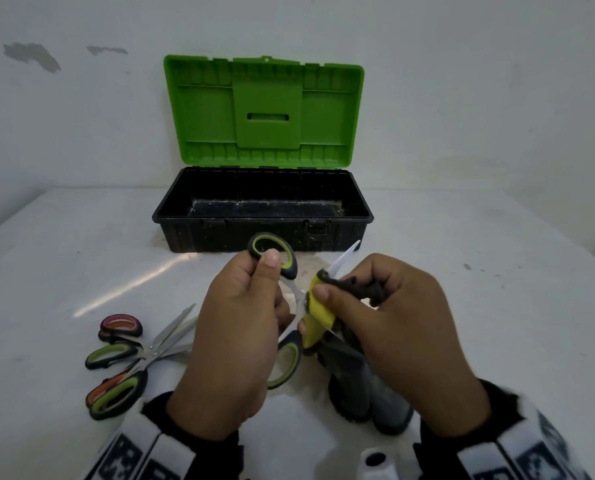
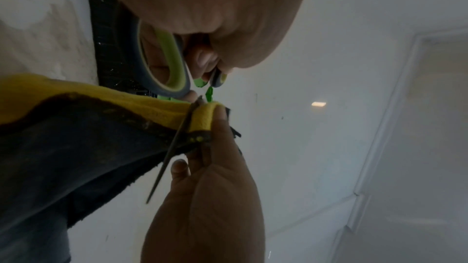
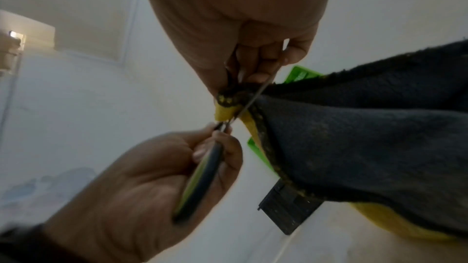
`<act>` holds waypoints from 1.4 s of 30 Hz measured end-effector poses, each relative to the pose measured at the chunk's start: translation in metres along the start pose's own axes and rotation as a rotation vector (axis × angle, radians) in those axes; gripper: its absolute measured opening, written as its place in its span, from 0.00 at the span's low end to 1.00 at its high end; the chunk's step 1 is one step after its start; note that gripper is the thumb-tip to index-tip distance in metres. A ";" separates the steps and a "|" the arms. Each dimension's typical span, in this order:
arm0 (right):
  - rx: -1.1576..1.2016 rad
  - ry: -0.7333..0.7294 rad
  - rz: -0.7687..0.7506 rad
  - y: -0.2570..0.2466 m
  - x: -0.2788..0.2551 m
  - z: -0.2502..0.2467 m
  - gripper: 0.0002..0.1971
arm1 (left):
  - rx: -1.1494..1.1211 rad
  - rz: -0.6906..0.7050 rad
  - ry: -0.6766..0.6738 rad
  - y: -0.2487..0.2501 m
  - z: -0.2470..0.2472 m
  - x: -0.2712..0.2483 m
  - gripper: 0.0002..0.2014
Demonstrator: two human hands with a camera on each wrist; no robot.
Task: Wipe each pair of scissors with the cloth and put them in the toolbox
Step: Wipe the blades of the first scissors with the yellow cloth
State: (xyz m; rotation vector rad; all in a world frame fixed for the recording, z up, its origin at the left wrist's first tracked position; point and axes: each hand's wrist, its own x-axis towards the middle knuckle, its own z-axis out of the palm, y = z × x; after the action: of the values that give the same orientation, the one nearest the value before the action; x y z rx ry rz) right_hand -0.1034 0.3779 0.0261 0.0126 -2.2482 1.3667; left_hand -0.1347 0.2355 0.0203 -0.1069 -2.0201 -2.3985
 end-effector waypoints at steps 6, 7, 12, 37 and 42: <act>-0.065 -0.030 -0.073 0.006 0.002 0.005 0.11 | 0.069 0.055 0.033 0.001 0.002 -0.002 0.16; -0.070 -0.052 -0.087 0.005 0.001 0.006 0.11 | 0.087 0.067 0.034 0.001 0.001 -0.002 0.16; -0.075 0.021 -0.106 0.008 0.005 0.004 0.10 | 0.116 0.113 0.056 0.003 0.003 -0.001 0.16; -0.152 -0.047 -0.219 0.004 0.002 -0.004 0.10 | 0.206 0.199 0.039 -0.002 0.004 0.000 0.17; -0.157 -0.054 -0.196 0.006 0.003 0.001 0.13 | 0.159 0.167 0.030 -0.003 0.004 -0.002 0.18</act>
State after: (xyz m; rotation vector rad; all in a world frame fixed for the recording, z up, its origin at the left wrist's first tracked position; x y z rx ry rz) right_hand -0.1077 0.3807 0.0222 0.2127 -2.3240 1.0977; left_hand -0.1327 0.2404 0.0176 -0.2280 -2.0884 -2.1212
